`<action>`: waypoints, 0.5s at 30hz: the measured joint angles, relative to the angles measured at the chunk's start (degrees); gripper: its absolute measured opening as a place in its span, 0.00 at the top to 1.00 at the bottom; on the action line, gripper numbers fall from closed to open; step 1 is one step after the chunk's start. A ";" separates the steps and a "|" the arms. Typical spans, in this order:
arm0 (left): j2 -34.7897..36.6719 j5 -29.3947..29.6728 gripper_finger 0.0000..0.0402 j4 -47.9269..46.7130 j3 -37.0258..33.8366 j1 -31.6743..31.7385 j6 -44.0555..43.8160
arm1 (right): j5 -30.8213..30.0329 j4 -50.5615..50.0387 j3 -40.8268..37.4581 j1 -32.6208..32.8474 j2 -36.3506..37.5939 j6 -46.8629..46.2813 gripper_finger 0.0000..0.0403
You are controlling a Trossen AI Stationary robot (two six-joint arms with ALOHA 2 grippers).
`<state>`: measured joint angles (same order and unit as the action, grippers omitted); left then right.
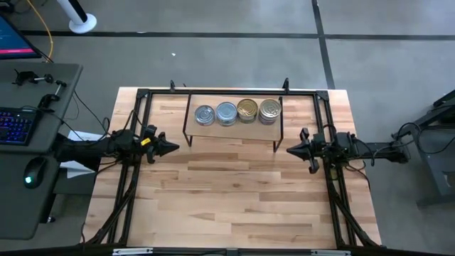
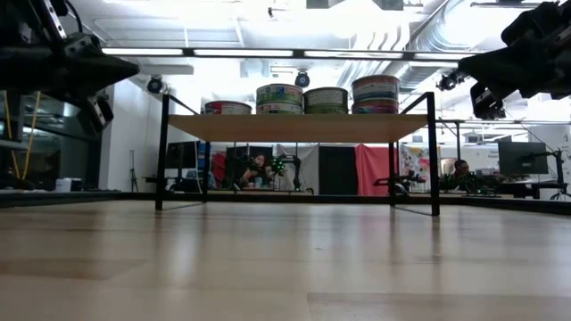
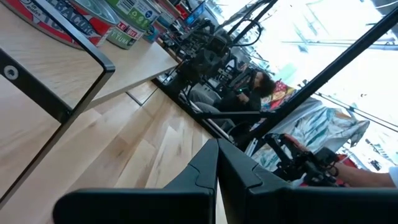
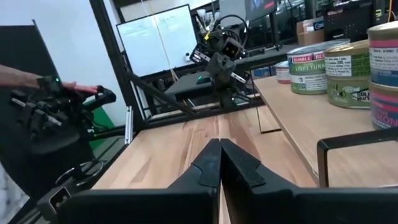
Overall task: Stack canned seafood by type on shelf
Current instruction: Return to Home Position
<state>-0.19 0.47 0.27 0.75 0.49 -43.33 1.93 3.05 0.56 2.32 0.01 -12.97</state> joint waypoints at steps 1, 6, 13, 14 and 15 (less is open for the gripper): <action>0.00 0.00 1.00 0.00 0.00 0.00 0.00 | 0.01 -0.22 0.00 0.00 0.00 0.00 1.00; 0.00 0.00 1.00 0.11 0.00 0.00 0.00 | 0.00 -1.31 0.00 -0.01 0.00 0.00 1.00; 0.00 0.00 1.00 0.04 -0.02 -0.09 0.00 | 0.00 -1.64 -0.02 -0.01 -0.66 0.00 1.00; 0.00 0.00 1.00 0.04 -0.02 -0.09 0.00 | 0.00 -1.64 -0.02 -0.01 -0.68 0.00 1.00; 0.00 0.00 1.00 0.04 -0.02 -0.09 0.00 | 0.00 -1.66 -0.02 -0.01 -0.70 0.00 1.00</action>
<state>-0.19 0.47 0.32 0.73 0.40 -43.33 1.93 1.39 0.54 2.31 -0.69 -12.97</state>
